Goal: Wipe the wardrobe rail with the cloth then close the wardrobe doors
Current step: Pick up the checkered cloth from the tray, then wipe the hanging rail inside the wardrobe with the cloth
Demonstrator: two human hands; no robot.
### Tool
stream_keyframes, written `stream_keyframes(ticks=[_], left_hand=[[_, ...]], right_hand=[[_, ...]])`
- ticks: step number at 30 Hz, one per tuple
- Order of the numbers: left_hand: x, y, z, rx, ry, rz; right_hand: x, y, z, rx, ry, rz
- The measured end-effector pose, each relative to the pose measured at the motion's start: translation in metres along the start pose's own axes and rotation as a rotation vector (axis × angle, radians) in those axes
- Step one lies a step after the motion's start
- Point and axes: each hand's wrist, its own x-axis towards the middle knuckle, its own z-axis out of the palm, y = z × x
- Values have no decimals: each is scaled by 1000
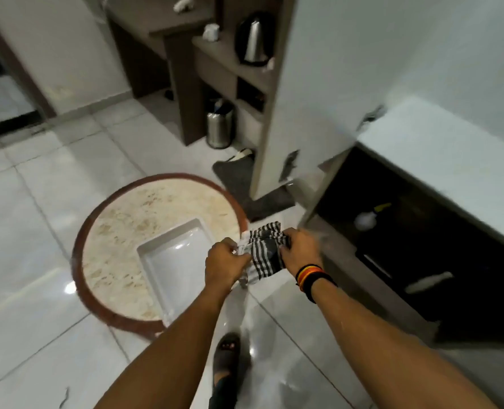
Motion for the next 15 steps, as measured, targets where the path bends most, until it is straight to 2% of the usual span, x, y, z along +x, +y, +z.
stream_keyframes(ticks=[7, 15], left_hand=[[-58, 158, 56, -31, -187, 371], [-126, 343, 103, -54, -242, 712]], right_hand=[[-48, 75, -165, 96, 369, 174], [-79, 129, -336, 185, 686, 290]])
